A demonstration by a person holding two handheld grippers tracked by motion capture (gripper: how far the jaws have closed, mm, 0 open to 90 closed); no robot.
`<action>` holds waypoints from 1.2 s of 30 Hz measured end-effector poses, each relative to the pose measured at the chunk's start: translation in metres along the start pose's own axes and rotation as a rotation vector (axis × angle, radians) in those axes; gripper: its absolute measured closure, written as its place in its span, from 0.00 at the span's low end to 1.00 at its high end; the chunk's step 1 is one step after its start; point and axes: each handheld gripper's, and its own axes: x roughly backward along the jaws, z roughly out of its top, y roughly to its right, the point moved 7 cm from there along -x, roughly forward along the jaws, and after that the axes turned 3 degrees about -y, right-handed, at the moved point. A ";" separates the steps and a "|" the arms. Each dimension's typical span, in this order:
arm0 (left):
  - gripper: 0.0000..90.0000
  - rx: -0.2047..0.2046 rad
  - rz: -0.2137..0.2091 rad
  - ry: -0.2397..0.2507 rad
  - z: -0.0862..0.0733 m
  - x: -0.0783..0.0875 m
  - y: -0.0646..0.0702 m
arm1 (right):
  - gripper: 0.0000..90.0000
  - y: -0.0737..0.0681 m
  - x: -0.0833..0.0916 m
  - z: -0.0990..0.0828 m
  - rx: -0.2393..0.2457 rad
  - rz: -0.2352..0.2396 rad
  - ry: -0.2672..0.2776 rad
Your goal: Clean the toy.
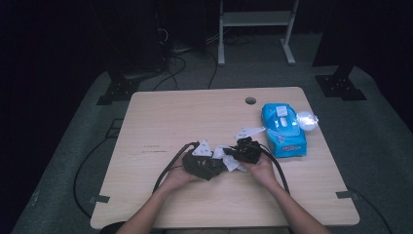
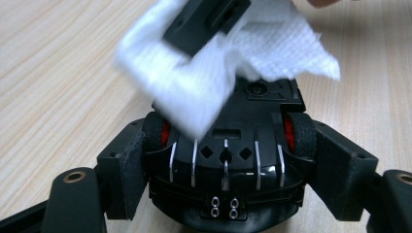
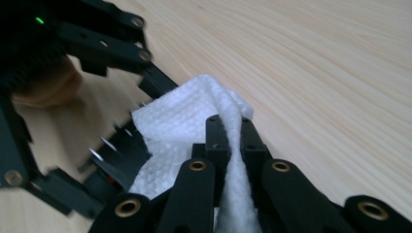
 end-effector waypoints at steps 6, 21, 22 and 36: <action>0.27 -0.003 -0.002 -0.001 -0.001 0.002 -0.001 | 0.95 0.021 0.002 -0.001 -0.011 -0.069 -0.032; 0.27 -0.004 -0.003 0.001 -0.001 0.002 -0.002 | 0.95 0.030 0.043 -0.042 -0.065 -0.033 -0.041; 0.27 -0.004 -0.002 0.002 0.000 0.002 -0.001 | 0.95 0.026 0.043 -0.042 -0.054 -0.020 -0.045; 0.22 0.054 -0.045 0.023 -0.001 0.004 -0.004 | 0.95 0.007 0.046 -0.045 -0.003 0.066 -0.052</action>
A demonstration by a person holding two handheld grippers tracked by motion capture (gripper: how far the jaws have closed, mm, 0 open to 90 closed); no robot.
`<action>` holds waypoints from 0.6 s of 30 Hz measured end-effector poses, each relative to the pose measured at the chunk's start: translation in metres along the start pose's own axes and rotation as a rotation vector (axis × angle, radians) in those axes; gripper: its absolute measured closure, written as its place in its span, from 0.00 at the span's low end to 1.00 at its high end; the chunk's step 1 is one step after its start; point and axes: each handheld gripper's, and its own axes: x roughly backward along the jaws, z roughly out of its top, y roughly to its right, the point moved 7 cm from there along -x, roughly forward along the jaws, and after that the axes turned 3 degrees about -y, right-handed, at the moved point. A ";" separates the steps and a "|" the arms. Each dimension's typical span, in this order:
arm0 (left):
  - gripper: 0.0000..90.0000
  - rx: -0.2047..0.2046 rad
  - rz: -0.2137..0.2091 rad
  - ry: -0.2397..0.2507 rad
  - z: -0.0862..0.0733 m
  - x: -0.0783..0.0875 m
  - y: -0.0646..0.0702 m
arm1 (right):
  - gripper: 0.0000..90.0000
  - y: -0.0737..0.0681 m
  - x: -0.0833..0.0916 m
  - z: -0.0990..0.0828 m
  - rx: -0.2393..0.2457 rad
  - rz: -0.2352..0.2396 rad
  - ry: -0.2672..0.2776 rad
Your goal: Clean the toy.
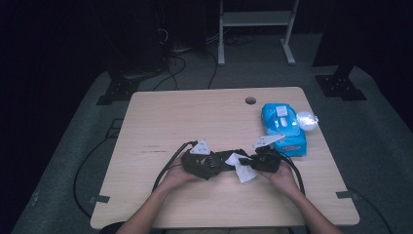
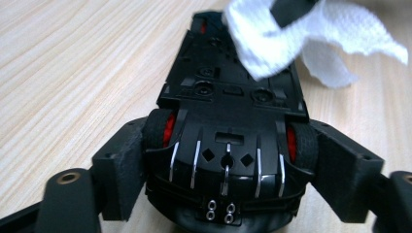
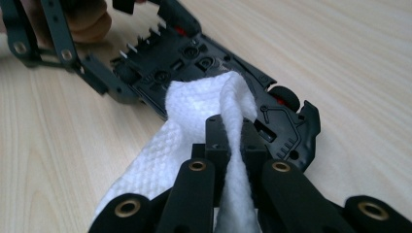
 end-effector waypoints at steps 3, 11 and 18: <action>0.19 0.046 -0.036 0.010 -0.001 0.001 -0.001 | 0.95 0.000 -0.001 -0.003 0.005 0.002 0.000; 0.19 0.150 -0.106 0.019 0.000 0.005 -0.006 | 0.95 -0.004 -0.001 -0.004 0.051 -0.007 -0.015; 0.17 0.202 -0.125 0.011 0.000 0.002 -0.010 | 0.95 -0.006 -0.001 -0.005 0.089 -0.013 -0.008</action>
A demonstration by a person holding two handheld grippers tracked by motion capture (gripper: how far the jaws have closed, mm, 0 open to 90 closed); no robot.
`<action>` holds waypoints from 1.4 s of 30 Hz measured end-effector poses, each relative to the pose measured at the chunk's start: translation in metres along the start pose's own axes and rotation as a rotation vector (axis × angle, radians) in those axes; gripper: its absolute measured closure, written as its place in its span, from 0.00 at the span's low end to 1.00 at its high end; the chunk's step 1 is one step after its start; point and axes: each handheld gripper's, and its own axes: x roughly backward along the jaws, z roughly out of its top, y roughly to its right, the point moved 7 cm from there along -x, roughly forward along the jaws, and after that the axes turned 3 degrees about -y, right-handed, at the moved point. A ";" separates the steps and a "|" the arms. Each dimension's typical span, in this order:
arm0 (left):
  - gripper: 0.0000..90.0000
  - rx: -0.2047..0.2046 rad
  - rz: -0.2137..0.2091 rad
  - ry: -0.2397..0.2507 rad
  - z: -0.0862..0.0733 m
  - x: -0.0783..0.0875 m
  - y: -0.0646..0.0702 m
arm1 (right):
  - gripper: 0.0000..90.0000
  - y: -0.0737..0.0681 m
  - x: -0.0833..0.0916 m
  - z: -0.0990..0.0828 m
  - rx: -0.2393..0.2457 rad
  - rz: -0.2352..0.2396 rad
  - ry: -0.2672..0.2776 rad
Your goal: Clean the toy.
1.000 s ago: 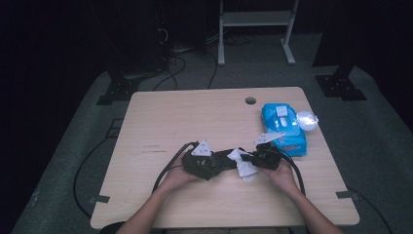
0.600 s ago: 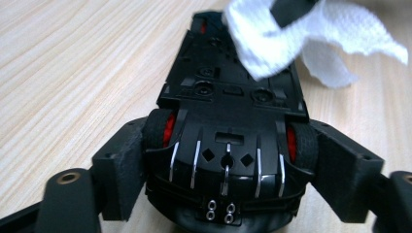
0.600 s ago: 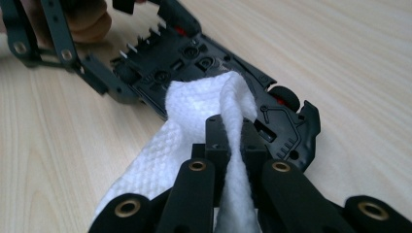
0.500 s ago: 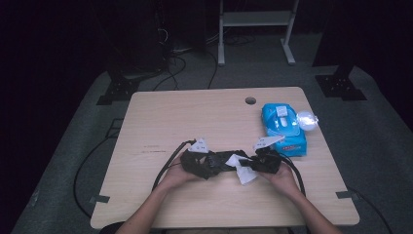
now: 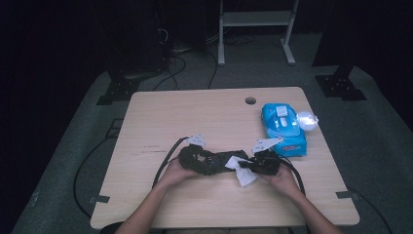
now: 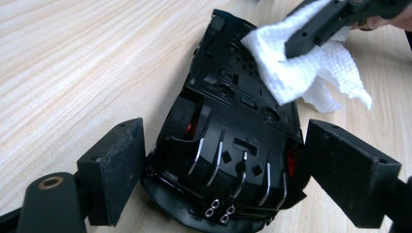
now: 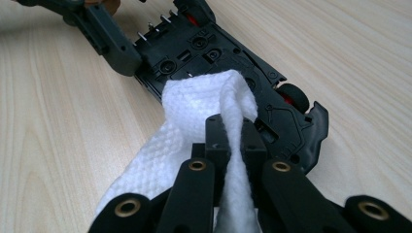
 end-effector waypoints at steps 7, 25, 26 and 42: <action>0.18 0.013 -0.004 -0.057 -0.005 -0.003 -0.001 | 0.95 -0.005 0.000 -0.002 0.031 -0.004 0.009; 0.18 -0.159 0.105 -0.043 -0.002 -0.002 0.014 | 0.96 -0.009 0.005 -0.009 0.039 -0.009 0.021; 0.18 -0.155 0.101 -0.041 -0.002 -0.003 0.014 | 0.96 -0.009 0.005 -0.009 0.035 -0.007 0.022; 0.18 -0.164 0.087 -0.022 -0.004 -0.002 0.018 | 0.96 -0.013 0.007 -0.013 0.058 -0.037 0.035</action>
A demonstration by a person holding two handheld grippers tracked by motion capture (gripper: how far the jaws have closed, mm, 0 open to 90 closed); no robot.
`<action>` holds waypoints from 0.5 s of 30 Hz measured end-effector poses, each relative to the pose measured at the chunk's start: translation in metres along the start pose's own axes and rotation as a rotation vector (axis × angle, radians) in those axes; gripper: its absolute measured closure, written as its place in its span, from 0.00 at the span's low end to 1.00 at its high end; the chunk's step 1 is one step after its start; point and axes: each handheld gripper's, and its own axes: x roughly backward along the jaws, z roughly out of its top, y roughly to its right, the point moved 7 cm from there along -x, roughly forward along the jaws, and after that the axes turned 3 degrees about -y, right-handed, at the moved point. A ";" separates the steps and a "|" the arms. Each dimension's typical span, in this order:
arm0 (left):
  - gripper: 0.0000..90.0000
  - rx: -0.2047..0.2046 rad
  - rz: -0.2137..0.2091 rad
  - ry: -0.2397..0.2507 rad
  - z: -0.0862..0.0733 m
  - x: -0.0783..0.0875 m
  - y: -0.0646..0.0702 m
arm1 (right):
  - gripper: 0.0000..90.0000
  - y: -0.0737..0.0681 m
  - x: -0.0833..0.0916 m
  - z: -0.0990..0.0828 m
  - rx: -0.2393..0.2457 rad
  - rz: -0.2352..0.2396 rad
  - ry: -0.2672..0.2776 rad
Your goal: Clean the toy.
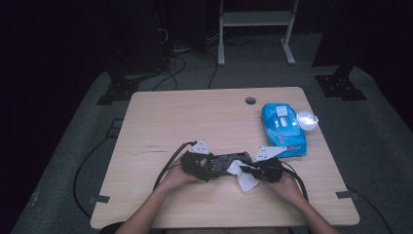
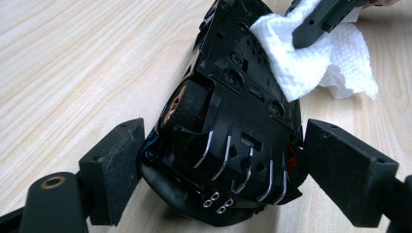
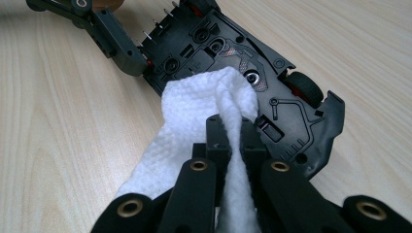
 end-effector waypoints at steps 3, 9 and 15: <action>0.18 0.013 -0.022 0.001 -0.001 0.001 0.000 | 0.96 -0.001 0.000 -0.001 0.002 -0.001 0.003; 0.18 0.018 -0.030 0.006 -0.001 -0.001 0.000 | 0.96 -0.003 0.002 -0.002 0.014 -0.007 0.009; 0.18 -0.009 0.003 -0.002 0.000 -0.001 0.002 | 0.96 -0.006 0.002 -0.003 0.050 -0.029 0.013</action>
